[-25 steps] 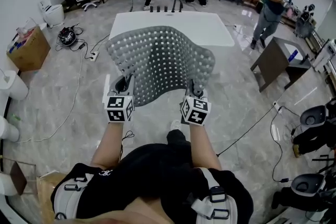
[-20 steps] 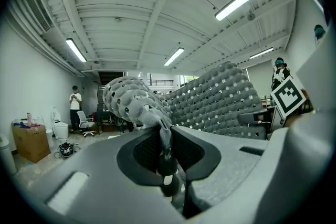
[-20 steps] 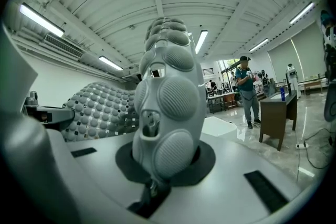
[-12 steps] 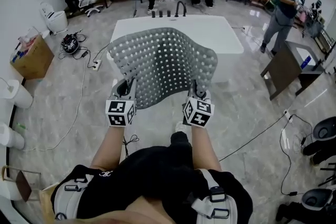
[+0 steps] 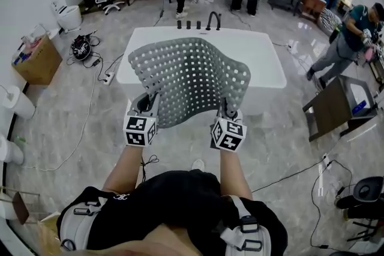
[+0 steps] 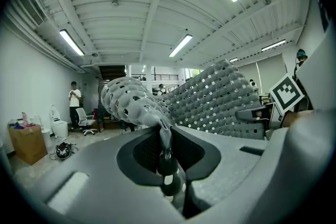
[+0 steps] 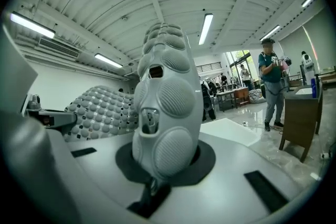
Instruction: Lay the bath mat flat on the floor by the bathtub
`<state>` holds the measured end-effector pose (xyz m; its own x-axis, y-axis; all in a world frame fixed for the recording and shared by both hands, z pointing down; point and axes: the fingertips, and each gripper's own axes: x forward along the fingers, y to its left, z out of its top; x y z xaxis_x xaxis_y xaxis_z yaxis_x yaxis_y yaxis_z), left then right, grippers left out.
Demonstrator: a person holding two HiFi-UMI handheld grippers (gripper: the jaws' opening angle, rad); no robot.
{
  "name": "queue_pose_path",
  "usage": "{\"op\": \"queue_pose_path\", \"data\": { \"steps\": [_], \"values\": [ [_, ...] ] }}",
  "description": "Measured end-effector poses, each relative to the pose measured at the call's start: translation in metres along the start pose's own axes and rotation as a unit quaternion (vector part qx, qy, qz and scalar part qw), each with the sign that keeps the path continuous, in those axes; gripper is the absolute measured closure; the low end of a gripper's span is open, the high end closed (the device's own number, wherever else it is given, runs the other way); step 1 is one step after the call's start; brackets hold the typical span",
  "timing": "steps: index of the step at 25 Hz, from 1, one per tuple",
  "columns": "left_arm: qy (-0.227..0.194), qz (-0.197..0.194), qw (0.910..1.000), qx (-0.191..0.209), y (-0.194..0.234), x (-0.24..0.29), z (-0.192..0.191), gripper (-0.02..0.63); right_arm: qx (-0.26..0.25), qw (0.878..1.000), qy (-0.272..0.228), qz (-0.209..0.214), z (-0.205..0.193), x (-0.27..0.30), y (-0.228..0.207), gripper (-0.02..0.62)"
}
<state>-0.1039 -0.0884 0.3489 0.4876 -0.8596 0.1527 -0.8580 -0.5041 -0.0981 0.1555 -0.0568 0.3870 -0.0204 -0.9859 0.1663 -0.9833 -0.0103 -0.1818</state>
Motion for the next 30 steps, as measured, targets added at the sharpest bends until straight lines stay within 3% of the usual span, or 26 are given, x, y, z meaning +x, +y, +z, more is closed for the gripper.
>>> {"op": "queue_pose_path", "data": {
  "steps": [6, 14, 23, 30],
  "values": [
    [0.019, 0.012, 0.9997, -0.008, 0.006, 0.08, 0.007, 0.555, -0.003, 1.0, 0.023, 0.015, 0.018, 0.077, -0.035, 0.574],
    [0.079, 0.01, 0.9965, -0.026, 0.025, 0.135, -0.025, 0.555, 0.006, 0.997, 0.07, 0.013, -0.001, 0.137, -0.05, 0.574],
    [0.127, 0.012, 0.9908, -0.046, 0.056, 0.157, -0.062, 0.555, 0.017, 0.991, 0.131, 0.018, -0.043, 0.17, -0.041, 0.574],
    [0.203, 0.014, 0.9764, -0.074, 0.062, 0.153, -0.127, 0.555, 0.047, 0.976, 0.214, 0.015, -0.106, 0.169, -0.038, 0.574]
  ]
}}
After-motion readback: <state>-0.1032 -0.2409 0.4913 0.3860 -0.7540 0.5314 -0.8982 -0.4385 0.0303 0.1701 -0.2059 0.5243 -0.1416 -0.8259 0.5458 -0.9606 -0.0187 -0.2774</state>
